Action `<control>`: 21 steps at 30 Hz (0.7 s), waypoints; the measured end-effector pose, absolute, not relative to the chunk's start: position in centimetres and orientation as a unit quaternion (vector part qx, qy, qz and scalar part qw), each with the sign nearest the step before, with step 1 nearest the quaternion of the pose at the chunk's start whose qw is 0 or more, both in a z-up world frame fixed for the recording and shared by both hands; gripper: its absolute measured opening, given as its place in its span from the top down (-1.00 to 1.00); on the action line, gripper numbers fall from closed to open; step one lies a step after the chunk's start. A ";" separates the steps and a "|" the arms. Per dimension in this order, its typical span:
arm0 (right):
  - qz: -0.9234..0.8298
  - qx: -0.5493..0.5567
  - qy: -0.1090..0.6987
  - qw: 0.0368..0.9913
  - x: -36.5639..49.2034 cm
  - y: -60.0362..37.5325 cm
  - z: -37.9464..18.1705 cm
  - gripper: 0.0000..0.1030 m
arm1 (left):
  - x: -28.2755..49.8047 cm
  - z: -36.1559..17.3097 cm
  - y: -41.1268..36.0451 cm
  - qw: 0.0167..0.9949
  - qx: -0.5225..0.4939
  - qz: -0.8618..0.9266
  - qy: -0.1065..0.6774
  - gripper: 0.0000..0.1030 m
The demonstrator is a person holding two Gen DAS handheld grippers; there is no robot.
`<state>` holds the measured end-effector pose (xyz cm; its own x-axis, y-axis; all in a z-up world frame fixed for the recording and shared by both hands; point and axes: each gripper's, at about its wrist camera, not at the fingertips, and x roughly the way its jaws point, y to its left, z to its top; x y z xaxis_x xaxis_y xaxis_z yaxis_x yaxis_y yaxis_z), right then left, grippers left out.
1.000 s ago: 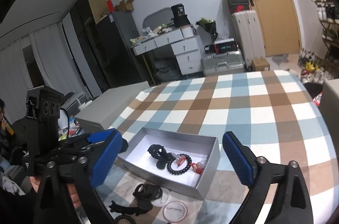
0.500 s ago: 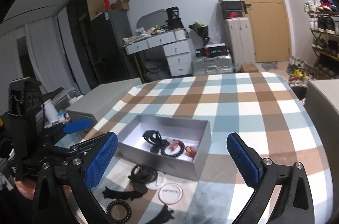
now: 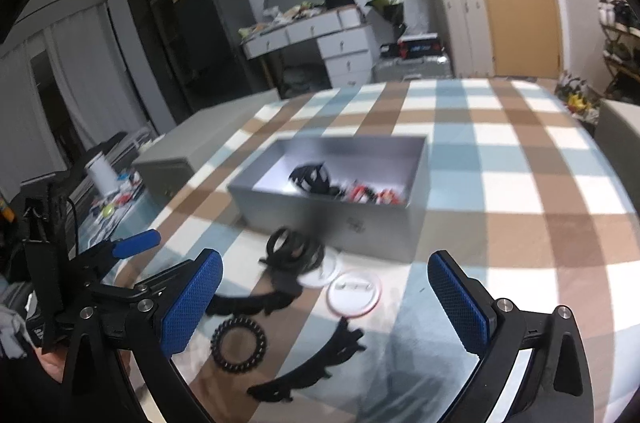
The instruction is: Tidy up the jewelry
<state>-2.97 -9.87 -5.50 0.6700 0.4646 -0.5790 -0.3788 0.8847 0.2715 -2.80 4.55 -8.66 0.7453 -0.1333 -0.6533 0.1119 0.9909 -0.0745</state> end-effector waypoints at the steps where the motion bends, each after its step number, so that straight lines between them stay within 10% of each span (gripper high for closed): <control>1: 0.235 0.066 0.342 0.908 -2.8 -9.6 -5.9 -1.00 | -3.0 -8.9 4.7 0.932 -0.019 -0.064 0.356 -0.97; 21: 0.265 0.039 0.398 0.877 -2.2 -7.2 -7.8 -0.16 | -4.9 -9.7 4.2 0.900 -0.078 -0.180 0.390 -0.97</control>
<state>-2.21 -7.16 -7.81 0.5428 0.4960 -0.6778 -0.4333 0.8567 0.2799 -4.88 4.17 -9.68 0.6318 -0.3836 -0.6735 0.2627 0.9235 -0.2795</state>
